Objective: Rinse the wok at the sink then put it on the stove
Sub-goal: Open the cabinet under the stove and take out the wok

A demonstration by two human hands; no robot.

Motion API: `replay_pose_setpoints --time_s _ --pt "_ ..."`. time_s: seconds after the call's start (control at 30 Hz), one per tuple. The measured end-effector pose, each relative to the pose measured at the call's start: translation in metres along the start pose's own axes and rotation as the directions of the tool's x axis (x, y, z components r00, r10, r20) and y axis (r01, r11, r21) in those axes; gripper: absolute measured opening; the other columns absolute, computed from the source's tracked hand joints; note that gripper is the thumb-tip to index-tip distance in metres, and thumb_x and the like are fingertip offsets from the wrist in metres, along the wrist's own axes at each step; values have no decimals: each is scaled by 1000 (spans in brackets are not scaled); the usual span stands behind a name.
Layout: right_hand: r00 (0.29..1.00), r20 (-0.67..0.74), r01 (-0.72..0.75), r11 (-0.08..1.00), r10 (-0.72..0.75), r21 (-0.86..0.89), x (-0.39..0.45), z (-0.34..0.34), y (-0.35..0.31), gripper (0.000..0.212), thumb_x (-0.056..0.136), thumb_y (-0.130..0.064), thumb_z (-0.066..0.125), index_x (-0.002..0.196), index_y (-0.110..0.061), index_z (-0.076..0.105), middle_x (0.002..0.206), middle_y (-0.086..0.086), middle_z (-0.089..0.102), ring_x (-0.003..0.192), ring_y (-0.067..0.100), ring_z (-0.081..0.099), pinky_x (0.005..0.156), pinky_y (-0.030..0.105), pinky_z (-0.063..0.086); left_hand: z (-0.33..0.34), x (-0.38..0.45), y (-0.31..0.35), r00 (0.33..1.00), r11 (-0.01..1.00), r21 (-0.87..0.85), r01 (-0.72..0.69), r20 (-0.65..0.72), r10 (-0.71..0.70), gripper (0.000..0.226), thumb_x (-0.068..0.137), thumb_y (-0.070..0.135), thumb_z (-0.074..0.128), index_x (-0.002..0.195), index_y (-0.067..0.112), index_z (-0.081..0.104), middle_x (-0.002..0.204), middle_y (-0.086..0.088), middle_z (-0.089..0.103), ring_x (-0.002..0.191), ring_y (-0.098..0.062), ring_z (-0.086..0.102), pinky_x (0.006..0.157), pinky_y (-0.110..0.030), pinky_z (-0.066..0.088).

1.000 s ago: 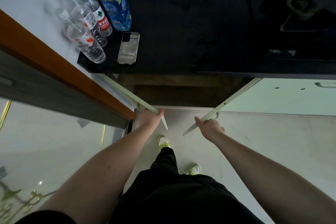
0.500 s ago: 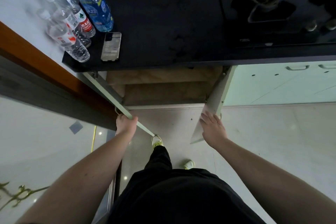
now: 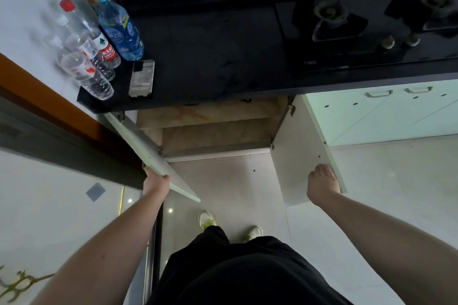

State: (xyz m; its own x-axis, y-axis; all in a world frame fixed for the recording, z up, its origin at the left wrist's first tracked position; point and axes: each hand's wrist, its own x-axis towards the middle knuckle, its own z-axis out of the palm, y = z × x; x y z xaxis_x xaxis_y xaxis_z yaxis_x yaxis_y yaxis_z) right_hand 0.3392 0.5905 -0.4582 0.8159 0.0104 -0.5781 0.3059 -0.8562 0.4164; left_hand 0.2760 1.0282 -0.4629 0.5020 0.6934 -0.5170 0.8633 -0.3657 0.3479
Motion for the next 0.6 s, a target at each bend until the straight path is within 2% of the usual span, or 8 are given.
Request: replay_pose_setpoints --time_s 0.1,0.23,0.3,0.37,0.43,0.5,0.6 --pt "998 -43 48 998 -47 34 -2 -14 -13 54 90 -24 37 141 -8 42 144 11 39 135 27 29 116 36 15 -10 -1 -15 1000 1000 26 -3 6 3 82 94 19 53 155 20 -1 117 -22 60 88 -35 60 63 -40 45" --pt "980 -142 152 984 -138 93 -5 -49 -60 47 89 -25 40 134 -12 49 137 7 45 131 26 33 115 37 19 -25 4 -40 999 997 54 -48 25 47 86 93 21 54 155 24 -5 112 -20 64 92 -36 64 75 -45 55" --pt "965 -184 210 972 -188 106 -10 -69 -90 45 89 -27 39 131 -14 50 136 7 46 131 25 34 114 39 19 -35 7 -53 997 996 64 -68 28 66 86 92 20 54 155 24 -4 109 -18 64 89 -33 64 74 -43 56" --pt "950 -209 260 959 -232 116 -17 -87 -122 45 93 -31 38 134 -15 47 140 7 43 135 25 31 115 40 19 -48 8 -69 994 994 49 -98 47 95 83 92 16 54 155 23 0 106 -14 63 79 -26 60 62 -36 50" --pt "931 -241 309 943 -273 125 -24 -106 -159 46 95 -33 37 136 -15 44 145 7 39 137 25 29 115 40 19 -63 14 -91 991 990 59 -129 53 125 76 93 14 54 154 21 9 97 -10 59 68 -17 53 56 -31 42" --pt "912 -272 349 929 -305 126 -32 -122 -186 45 95 -32 37 136 -15 43 144 6 39 135 24 31 114 39 21 -74 19 -106 987 979 127 -159 52 153 67 93 14 52 150 19 18 95 -10 60 69 -18 53 58 -30 43" --pt "884 -303 406 906 -355 124 -46 -140 -229 47 95 -33 38 137 -15 42 144 5 39 136 24 30 114 40 22 -99 26 -125 979 953 226 -201 63 192 47 94 13 50 137 13 32 106 -13 61 81 -22 54 64 -32 44"
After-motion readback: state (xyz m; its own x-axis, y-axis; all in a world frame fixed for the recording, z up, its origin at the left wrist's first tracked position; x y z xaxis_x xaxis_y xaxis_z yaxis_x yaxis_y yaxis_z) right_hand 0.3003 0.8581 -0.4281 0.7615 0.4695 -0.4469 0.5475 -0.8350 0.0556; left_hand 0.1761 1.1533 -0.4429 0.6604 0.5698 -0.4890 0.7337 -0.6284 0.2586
